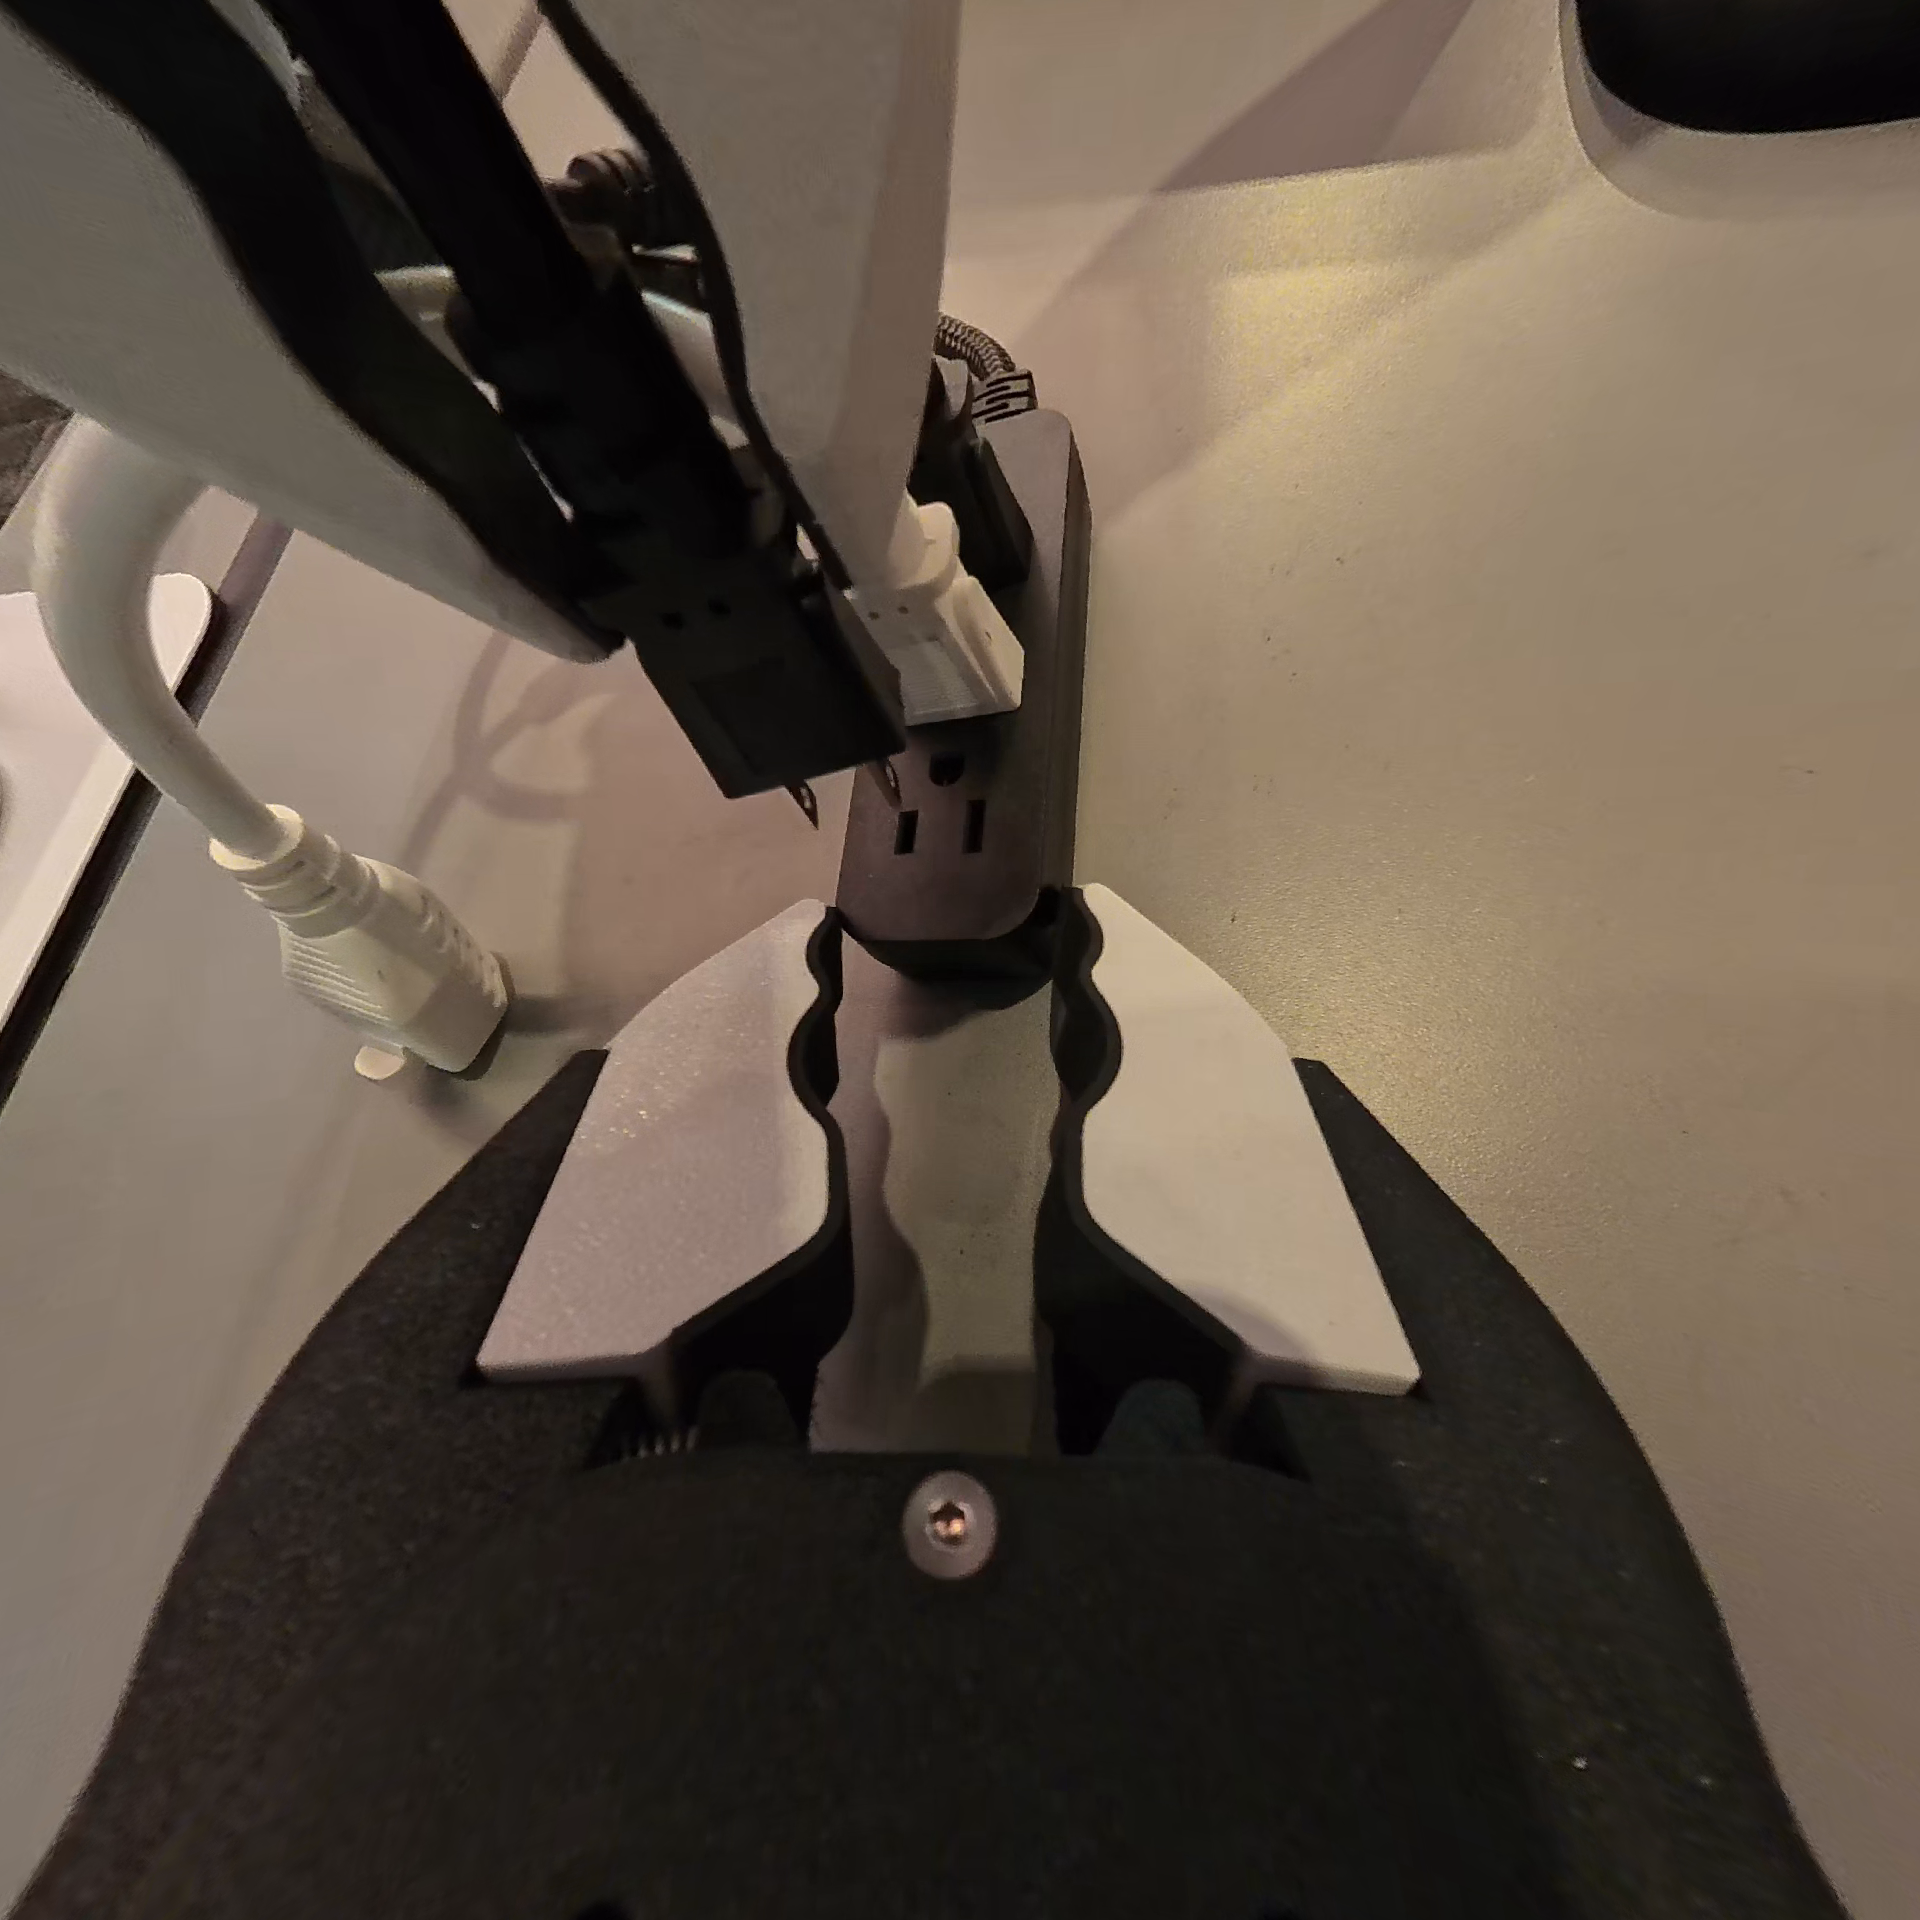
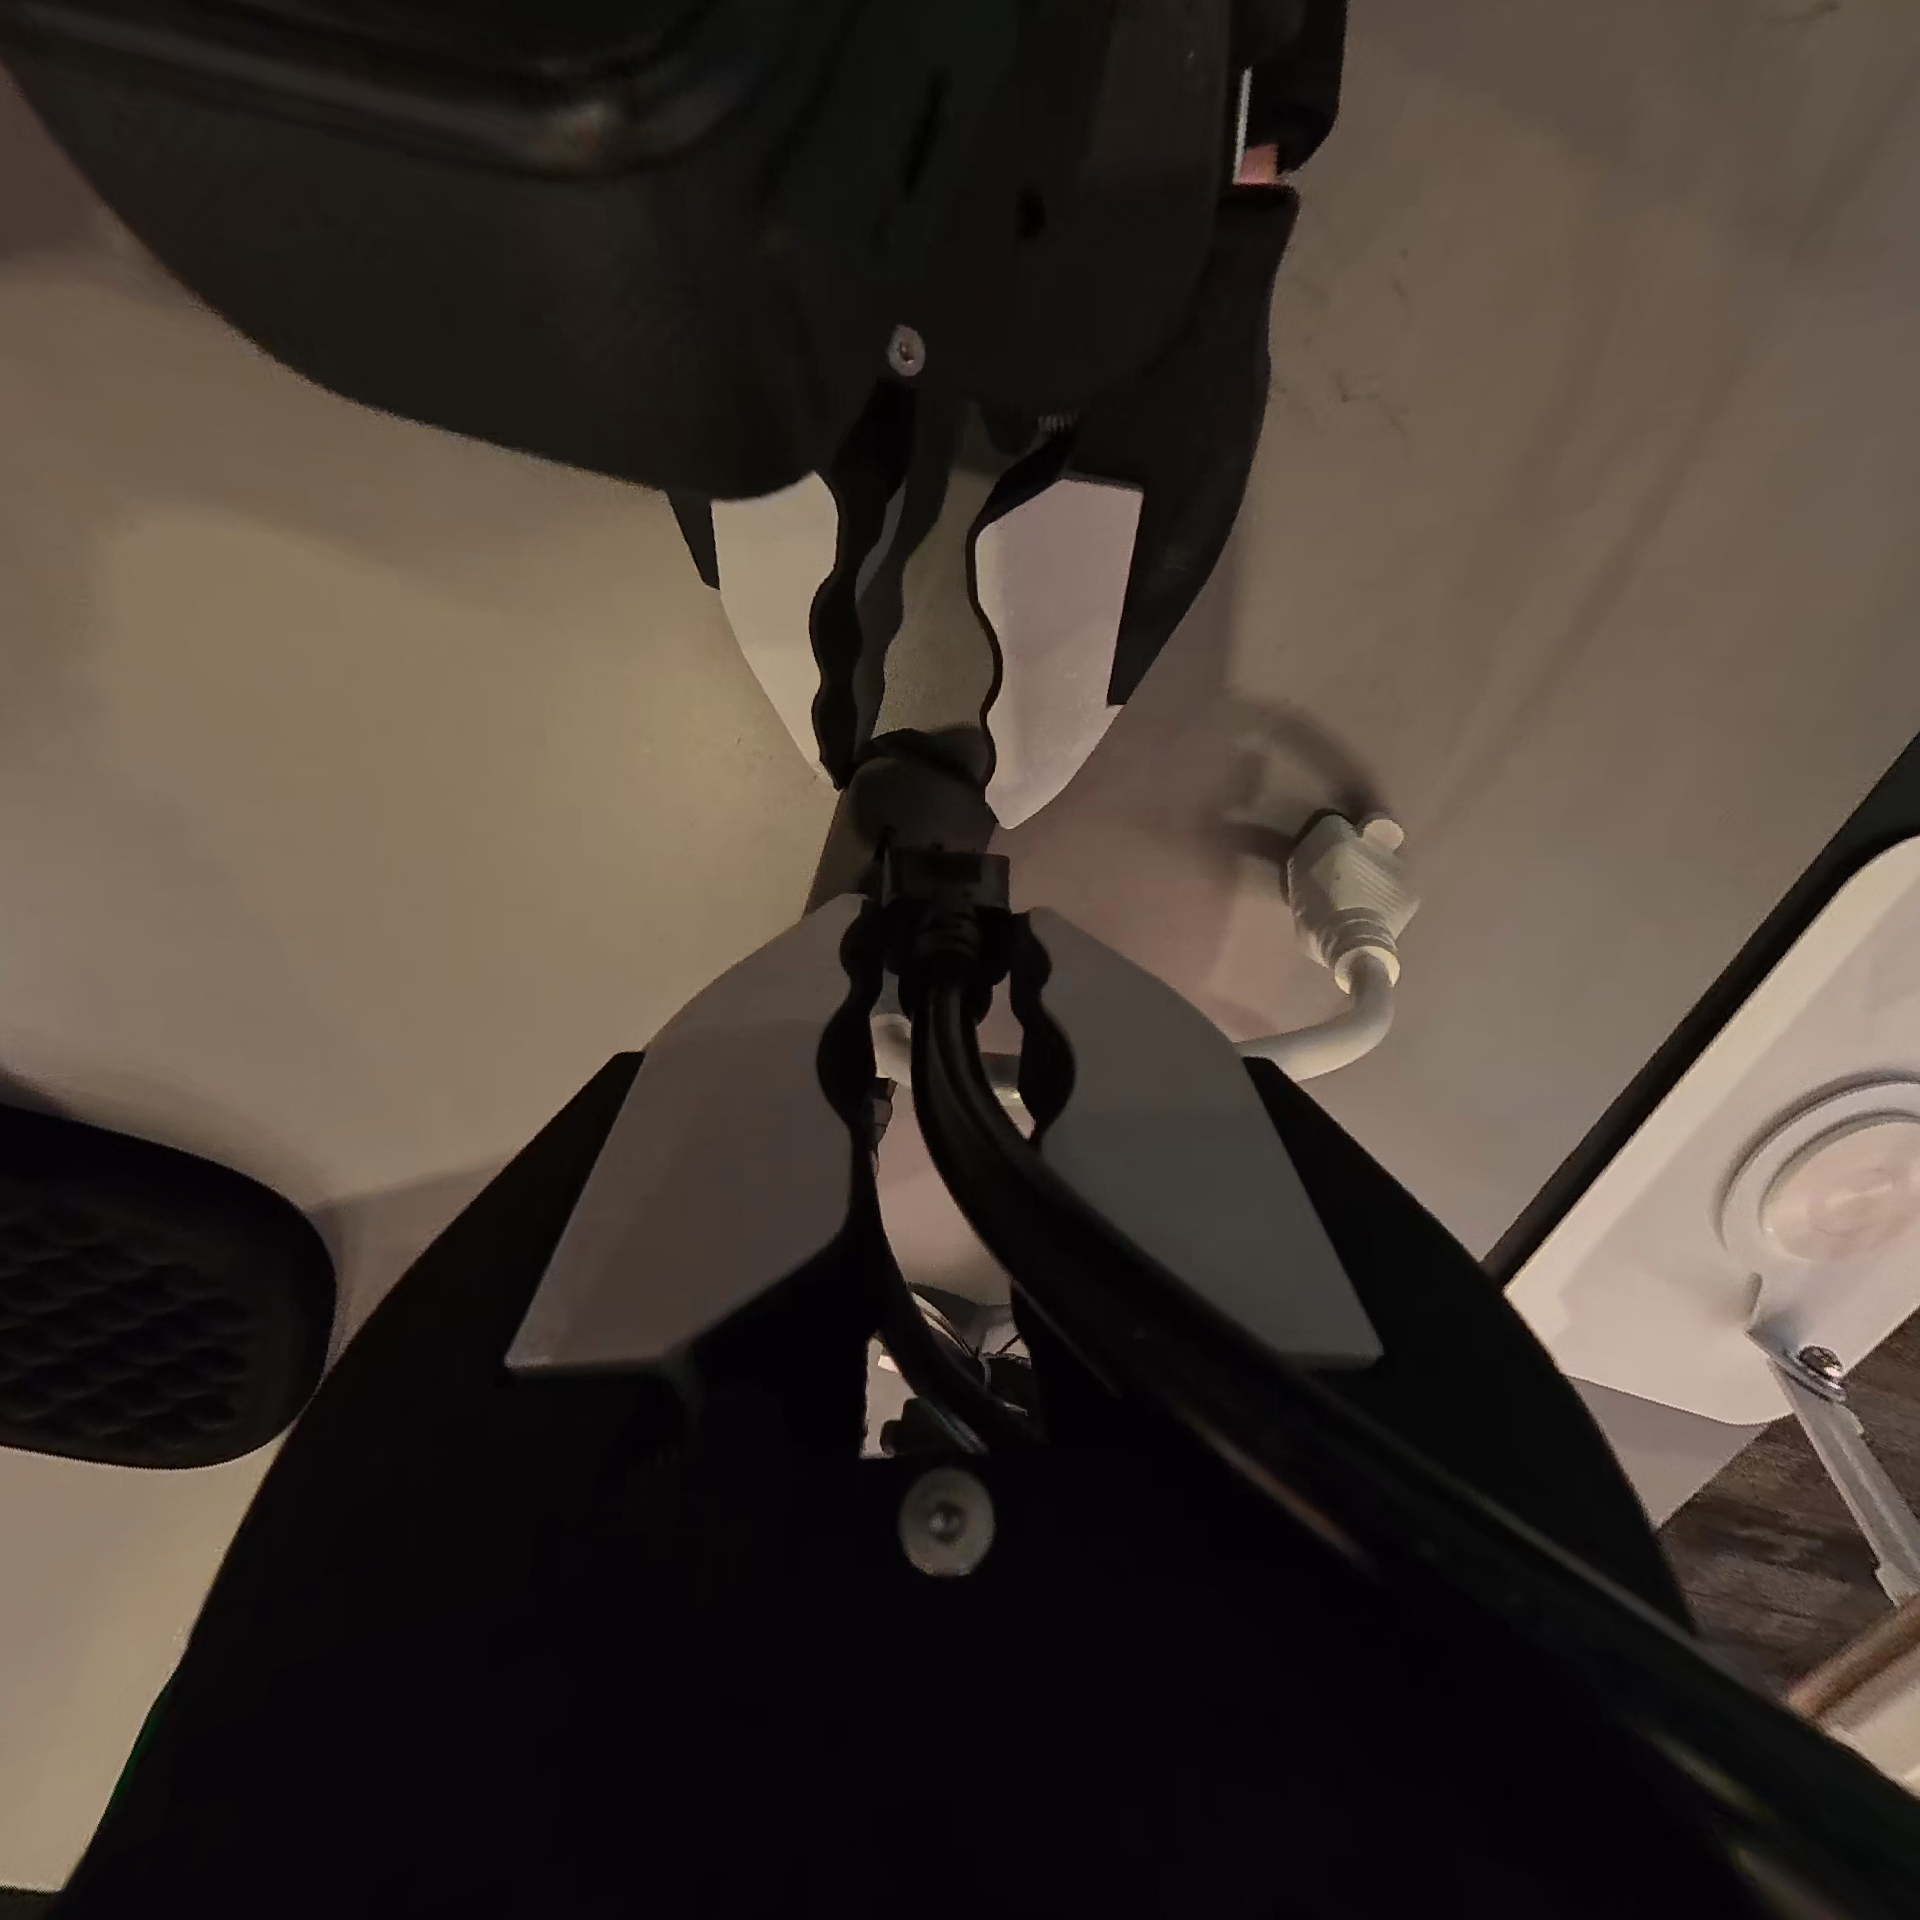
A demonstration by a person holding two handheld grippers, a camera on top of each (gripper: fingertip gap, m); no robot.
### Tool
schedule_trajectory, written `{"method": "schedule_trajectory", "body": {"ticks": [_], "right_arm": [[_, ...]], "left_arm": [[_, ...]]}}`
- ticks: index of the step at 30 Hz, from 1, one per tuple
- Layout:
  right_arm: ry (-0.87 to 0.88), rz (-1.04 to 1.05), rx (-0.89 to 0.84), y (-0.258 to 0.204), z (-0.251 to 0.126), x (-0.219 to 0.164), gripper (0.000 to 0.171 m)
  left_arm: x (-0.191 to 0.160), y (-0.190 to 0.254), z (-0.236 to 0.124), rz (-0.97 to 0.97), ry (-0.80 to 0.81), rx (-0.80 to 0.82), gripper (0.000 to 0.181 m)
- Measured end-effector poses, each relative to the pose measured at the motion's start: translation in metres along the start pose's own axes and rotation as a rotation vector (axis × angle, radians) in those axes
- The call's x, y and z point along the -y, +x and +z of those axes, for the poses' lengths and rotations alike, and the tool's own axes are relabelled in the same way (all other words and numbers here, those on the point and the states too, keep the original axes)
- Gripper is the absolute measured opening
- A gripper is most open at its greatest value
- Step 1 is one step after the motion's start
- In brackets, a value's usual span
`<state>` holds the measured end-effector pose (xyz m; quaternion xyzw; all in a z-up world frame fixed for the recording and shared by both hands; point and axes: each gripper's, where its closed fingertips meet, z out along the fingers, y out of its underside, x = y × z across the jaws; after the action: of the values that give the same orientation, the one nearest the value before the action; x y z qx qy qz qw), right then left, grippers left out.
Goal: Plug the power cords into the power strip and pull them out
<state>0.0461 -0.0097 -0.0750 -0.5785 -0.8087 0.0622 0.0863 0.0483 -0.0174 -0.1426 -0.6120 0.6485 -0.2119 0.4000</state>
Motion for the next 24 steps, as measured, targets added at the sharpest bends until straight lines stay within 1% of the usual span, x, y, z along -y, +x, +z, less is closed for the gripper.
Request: {"method": "schedule_trajectory", "body": {"ticks": [5,7,10,12,15,17,18,21,24], "right_arm": [[0.05,0.029,-0.012,0.002,-0.001,0.001,0.024],[0.057,0.039,-0.029,0.003,-0.001,-0.001,0.025],[0.067,0.057,-0.044,0.002,0.0,-0.003,0.025],[0.073,0.066,-0.059,0.002,0.0,-0.003,0.025],[0.084,0.075,-0.072,0.002,0.0,-0.003,0.025],[0.096,0.086,-0.081,0.003,0.0,-0.002,0.025],[0.102,0.092,-0.083,0.003,0.0,-0.002,0.024],[0.105,0.084,-0.084,0.003,0.0,-0.004,0.025],[0.129,0.101,-0.062,0.003,-0.003,-0.002,0.025]], "left_arm": [[0.003,-0.001,-0.003,-0.041,0.026,-0.03,0.038],[0.013,-0.006,-0.011,-0.072,0.113,-0.016,0.037],[0.035,-0.023,-0.031,-0.162,0.302,0.057,0.042],[0.045,-0.026,-0.036,-0.185,0.372,0.066,0.042],[0.048,-0.026,-0.027,-0.2,0.357,0.072,0.047],[0.05,-0.024,-0.02,-0.183,0.349,0.064,0.039],[0.051,-0.025,-0.018,-0.169,0.341,0.08,0.029],[0.051,-0.025,-0.015,-0.158,0.327,0.088,0.026],[0.053,-0.026,-0.019,-0.162,0.349,0.089,0.026]]}}
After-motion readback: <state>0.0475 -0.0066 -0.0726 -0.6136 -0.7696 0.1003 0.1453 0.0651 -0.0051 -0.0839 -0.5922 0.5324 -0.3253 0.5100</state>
